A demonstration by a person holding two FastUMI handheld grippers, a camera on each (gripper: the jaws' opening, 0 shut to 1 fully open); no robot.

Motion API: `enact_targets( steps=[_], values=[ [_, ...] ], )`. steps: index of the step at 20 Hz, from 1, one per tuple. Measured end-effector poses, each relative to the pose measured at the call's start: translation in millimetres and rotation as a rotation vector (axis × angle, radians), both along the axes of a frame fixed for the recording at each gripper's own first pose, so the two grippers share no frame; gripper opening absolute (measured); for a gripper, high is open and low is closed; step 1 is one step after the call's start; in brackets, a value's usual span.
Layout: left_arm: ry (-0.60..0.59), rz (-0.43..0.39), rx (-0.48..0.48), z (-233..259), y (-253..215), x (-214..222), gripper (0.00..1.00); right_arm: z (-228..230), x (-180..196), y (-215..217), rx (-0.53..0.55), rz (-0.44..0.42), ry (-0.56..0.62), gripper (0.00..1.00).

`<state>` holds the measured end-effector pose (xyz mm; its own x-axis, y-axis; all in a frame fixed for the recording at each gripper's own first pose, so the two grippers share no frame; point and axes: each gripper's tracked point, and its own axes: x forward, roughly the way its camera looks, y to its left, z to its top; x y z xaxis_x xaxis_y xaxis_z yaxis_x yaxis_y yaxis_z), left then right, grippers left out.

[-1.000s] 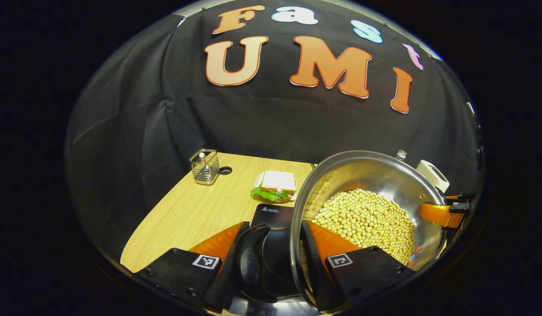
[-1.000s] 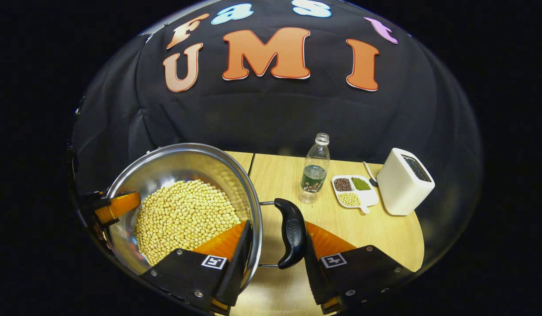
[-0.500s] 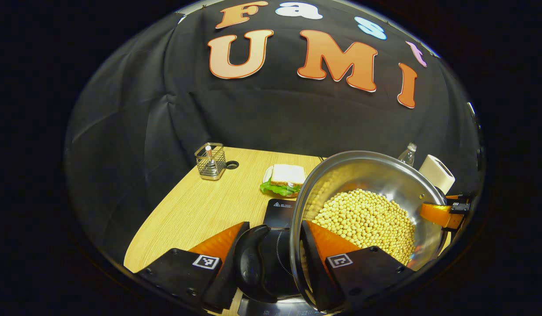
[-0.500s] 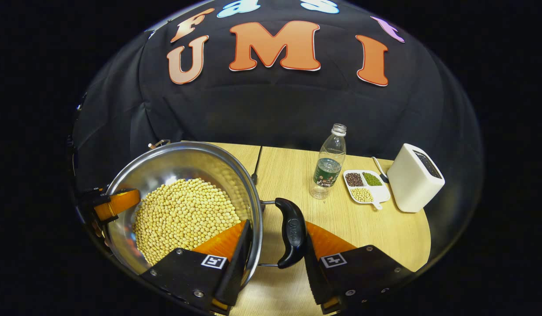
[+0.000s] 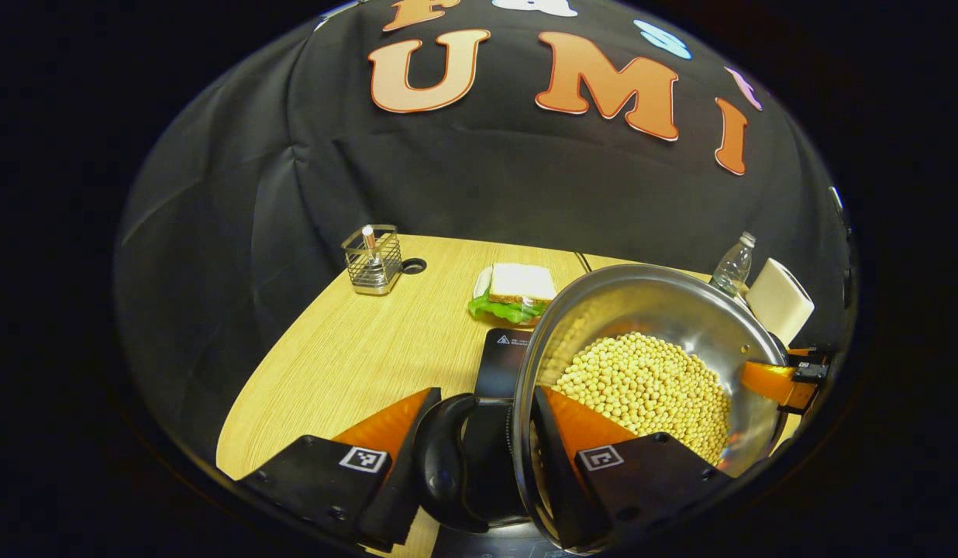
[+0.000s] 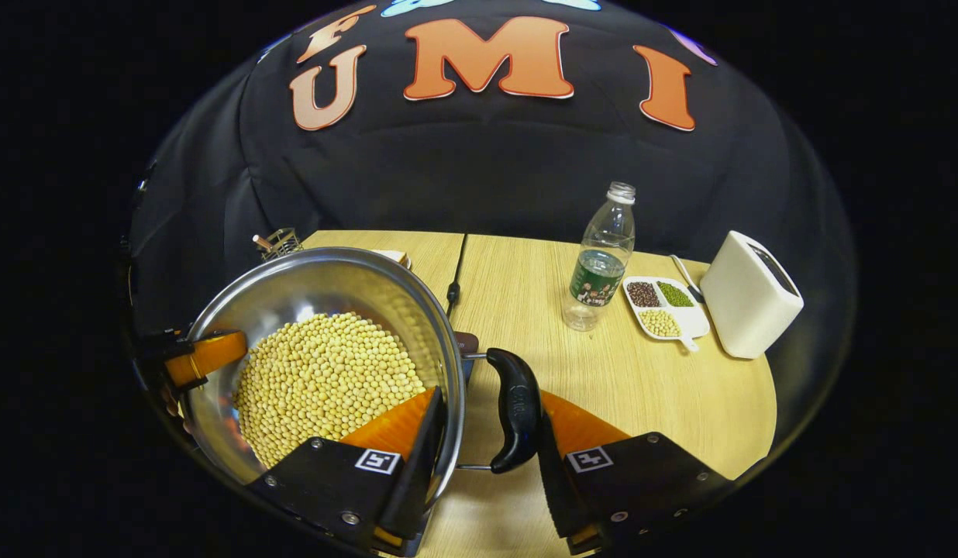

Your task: First push the handle of the pot to place it horizontally, then grasp the pot with both hands and set it on the induction cooktop.

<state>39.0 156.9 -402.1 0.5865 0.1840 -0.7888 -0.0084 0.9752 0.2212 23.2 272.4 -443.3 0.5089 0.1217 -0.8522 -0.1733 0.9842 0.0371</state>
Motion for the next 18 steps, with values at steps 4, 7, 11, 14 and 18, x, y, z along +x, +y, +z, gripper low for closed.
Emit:
enact_targets(
  steps=[4,7,11,14,18],
  values=[
    [0.007,-0.012,0.022,-10,9,-2,0.75,-10,-4,3,0.007,-0.005,0.028,0.64],
    [0.014,-0.008,0.023,-11,9,-2,0.72,-15,-3,5,0.005,-0.006,0.038,0.64],
    [0.037,0.001,0.032,-17,10,-2,0.75,-24,-6,7,-0.003,-0.017,0.059,0.64],
    [0.051,0.007,0.032,-22,8,-2,0.75,-27,-6,10,-0.005,-0.01,0.063,0.64],
    [0.052,0.013,0.02,-25,9,-2,0.75,-26,-5,10,-0.007,-0.011,0.064,0.64]
  ],
)
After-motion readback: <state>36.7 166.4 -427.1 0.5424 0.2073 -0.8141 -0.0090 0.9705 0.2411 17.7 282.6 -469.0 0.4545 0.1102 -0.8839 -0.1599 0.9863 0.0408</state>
